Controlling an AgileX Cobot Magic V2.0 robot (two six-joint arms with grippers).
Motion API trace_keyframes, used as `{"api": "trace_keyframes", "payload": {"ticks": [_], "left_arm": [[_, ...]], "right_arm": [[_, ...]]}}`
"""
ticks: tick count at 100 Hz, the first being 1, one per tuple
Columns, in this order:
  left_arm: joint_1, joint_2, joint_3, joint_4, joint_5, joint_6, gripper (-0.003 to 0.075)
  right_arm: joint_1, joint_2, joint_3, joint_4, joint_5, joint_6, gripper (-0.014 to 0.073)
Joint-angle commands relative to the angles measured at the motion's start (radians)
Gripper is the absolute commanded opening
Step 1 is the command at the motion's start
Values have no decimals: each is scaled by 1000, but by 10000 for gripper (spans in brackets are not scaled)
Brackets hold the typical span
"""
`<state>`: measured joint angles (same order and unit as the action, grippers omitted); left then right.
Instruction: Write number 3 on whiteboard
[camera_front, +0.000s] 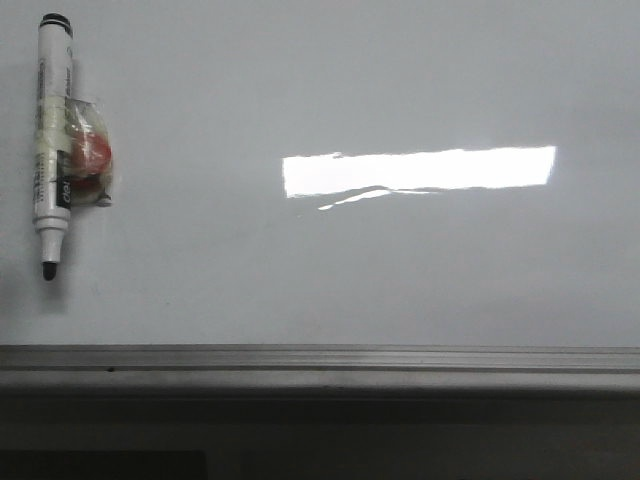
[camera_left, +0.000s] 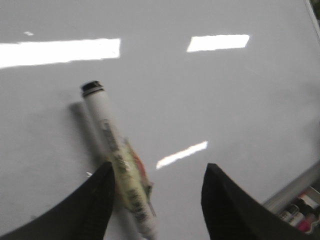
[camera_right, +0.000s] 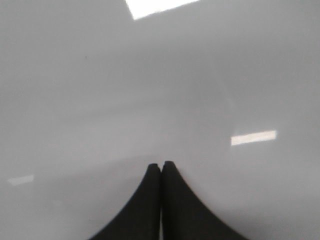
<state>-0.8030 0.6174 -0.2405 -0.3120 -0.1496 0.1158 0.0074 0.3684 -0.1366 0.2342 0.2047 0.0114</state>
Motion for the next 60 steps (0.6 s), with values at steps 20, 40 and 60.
{"api": "trace_keyframes", "payload": {"ticks": [20,40,60], "left_arm": [[-91,192,-26,-134,-204,-9,368],[-91,285,-26,-245,-247,-9,368],[-91,360,-26,-261,-289,-9,365]], "right_arm": [[1,15,-36,0,-83,-2,-64],[1,15,-36,0,-106,-2,-64],[1,15,-36,0,-112,-2,-64]]}}
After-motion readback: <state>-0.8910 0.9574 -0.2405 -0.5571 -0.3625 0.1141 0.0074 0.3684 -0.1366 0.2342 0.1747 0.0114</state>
